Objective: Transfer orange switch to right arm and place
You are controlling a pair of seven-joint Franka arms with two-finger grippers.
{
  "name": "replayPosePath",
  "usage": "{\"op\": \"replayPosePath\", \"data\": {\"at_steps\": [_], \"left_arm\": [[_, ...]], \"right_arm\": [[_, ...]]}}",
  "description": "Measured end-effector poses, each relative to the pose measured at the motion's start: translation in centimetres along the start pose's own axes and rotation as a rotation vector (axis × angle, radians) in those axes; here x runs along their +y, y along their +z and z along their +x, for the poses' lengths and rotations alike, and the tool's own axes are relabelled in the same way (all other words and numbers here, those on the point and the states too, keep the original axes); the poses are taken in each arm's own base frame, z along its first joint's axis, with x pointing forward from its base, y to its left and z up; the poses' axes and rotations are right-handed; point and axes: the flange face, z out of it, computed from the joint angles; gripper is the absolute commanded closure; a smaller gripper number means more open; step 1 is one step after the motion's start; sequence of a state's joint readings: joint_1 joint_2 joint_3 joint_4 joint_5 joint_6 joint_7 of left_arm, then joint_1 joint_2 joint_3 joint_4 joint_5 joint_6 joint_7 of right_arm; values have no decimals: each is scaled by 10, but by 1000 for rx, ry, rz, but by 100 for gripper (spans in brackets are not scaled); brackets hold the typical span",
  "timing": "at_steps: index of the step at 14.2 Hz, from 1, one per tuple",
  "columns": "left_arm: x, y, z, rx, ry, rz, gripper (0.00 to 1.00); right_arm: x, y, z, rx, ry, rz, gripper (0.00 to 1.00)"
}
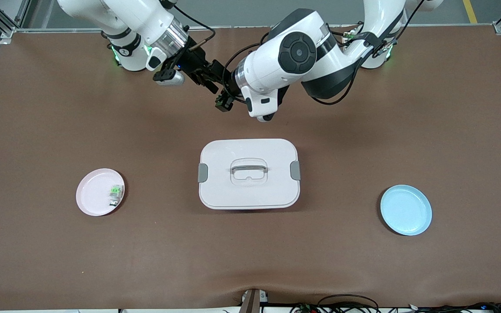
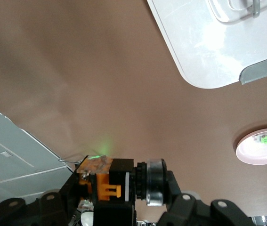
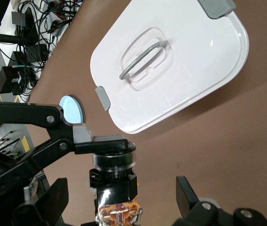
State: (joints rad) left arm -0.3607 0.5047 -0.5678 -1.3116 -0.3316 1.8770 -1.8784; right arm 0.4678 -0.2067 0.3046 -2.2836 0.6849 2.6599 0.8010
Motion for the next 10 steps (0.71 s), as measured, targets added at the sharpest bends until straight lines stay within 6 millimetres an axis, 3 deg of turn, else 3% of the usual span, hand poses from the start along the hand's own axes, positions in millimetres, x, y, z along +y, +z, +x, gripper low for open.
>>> {"op": "replayPosePath", "data": {"at_steps": [5, 10], "left_arm": [[-2, 3, -5, -4, 8, 3, 100], [-2, 3, -5, -4, 7, 3, 100]], "right_arm": [[15, 11, -1, -2, -7, -29, 0], [16, 11, -1, 3, -11, -25, 0]]}}
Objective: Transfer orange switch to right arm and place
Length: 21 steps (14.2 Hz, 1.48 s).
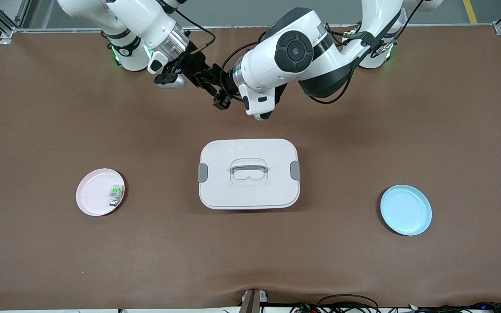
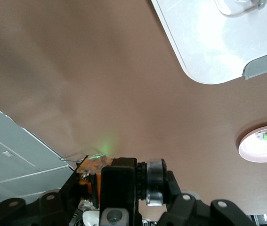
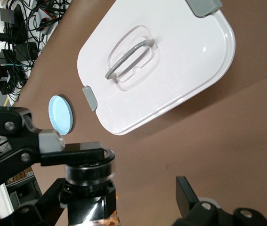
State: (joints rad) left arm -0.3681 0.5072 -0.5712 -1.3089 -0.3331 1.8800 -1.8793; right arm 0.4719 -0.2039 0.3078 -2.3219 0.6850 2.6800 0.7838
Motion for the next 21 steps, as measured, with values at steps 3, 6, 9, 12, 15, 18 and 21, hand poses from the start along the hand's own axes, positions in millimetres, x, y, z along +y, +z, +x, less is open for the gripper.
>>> {"op": "replayPosePath", "data": {"at_steps": [3, 6, 9, 12, 15, 18, 21], "left_arm": [[0, 0, 0, 0, 0, 0, 100], [0, 3, 1, 0, -1, 5, 100], [0, 5, 0, 0, 0, 10, 100], [0, 5, 0, 0, 0, 9, 100], [0, 4, 0, 0, 0, 9, 81], [0, 4, 0, 0, 0, 8, 0], [2, -6, -5, -9, 3, -13, 0]], "right_arm": [[0, 0, 0, 1, -1, 2, 49], [-7, -6, -2, 10, -6, 23, 100], [-11, -9, -3, 9, -19, 33, 100], [-12, -9, -3, 9, -20, 34, 100], [-12, -9, -3, 9, -20, 35, 100], [-12, -10, -3, 10, -21, 36, 100], [-11, -6, -3, 1, -9, 25, 100]]}}
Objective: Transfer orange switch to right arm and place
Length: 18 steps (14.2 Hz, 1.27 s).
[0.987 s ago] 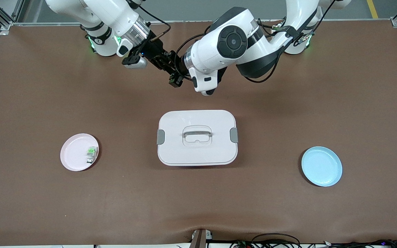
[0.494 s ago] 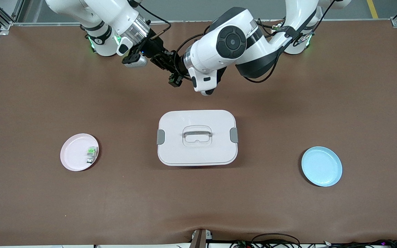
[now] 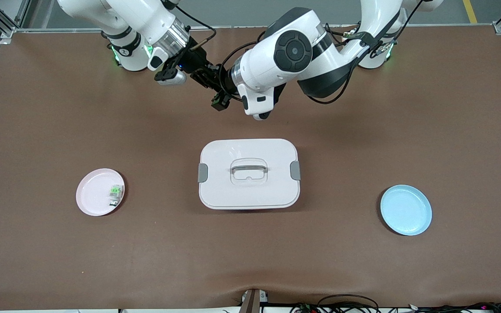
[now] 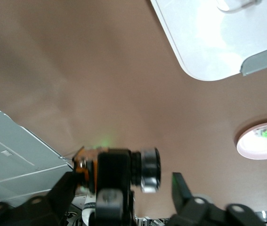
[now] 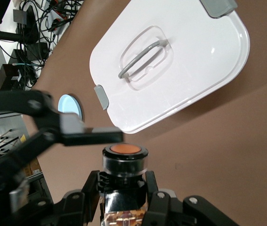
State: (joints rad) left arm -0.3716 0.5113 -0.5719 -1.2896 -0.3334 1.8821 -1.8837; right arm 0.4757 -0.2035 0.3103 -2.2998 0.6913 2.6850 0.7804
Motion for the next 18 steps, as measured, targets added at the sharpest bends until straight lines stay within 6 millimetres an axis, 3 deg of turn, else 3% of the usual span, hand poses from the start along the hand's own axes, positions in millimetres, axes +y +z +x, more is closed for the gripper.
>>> {"op": "replayPosePath", "data": {"at_steps": [3, 7, 12, 15, 18], "left_arm": [[3, -7, 3, -1, -7, -13, 0], [8, -25, 23, 79, -14, -53, 0], [22, -64, 87, 258, -25, -107, 0], [29, -84, 123, 370, 24, -128, 0], [35, -116, 170, 425, 108, -134, 0]], "right_arm": [[1, 1, 0, -1, 2, -2, 100], [1, 1, 0, -2, 2, -2, 100], [1, 2, -1, -6, -33, -7, 100], [5, 5, -2, -46, -198, -42, 100], [11, 4, 11, -62, -431, -120, 100]]}}
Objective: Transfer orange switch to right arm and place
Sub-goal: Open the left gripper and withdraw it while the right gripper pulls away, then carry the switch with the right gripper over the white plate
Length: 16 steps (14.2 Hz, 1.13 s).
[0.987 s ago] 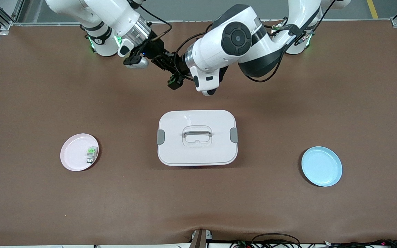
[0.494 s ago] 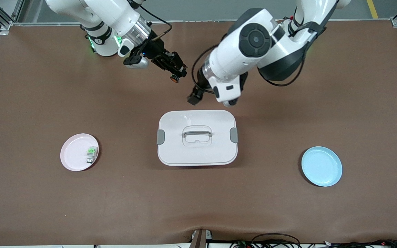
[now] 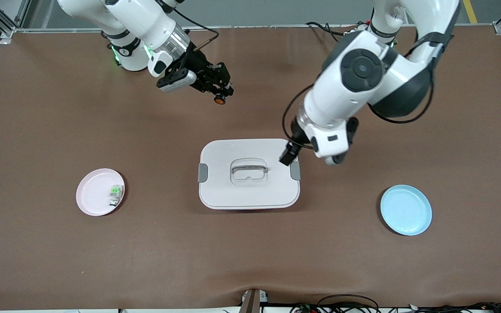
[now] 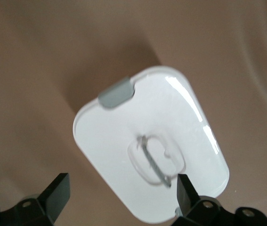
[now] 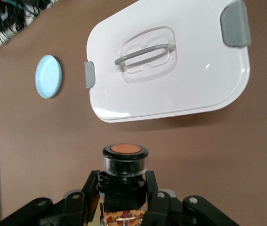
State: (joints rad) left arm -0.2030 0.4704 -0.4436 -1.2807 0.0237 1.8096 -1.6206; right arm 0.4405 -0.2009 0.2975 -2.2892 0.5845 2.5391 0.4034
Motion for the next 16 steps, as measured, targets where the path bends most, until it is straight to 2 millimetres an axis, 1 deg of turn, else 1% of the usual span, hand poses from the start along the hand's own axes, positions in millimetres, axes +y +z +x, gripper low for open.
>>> {"op": "replayPosePath", "data": {"at_steps": [2, 5, 7, 9, 11, 13, 16], "left_arm": [[-1, -7, 39, 31, 93, -8, 0], [-5, -16, 88, 69, 235, -10, 0], [-11, -26, 123, 84, 321, -11, 0], [-21, -33, 157, 86, 404, 14, 0], [-31, -39, 184, 97, 477, 40, 0], [-40, -50, 202, 111, 520, 49, 0], [-57, -76, 226, 138, 581, 55, 0]], "right_arm": [[4, -9, 10, -57, -140, -109, 100], [5, -35, 23, -155, -317, -308, 100], [13, -44, 31, -195, -467, -405, 100], [36, -51, 47, -251, -646, -440, 100], [68, -61, 73, -297, -788, -440, 100], [99, -74, 95, -330, -911, -455, 100], [134, -91, 117, -379, -1059, -473, 100]]}}
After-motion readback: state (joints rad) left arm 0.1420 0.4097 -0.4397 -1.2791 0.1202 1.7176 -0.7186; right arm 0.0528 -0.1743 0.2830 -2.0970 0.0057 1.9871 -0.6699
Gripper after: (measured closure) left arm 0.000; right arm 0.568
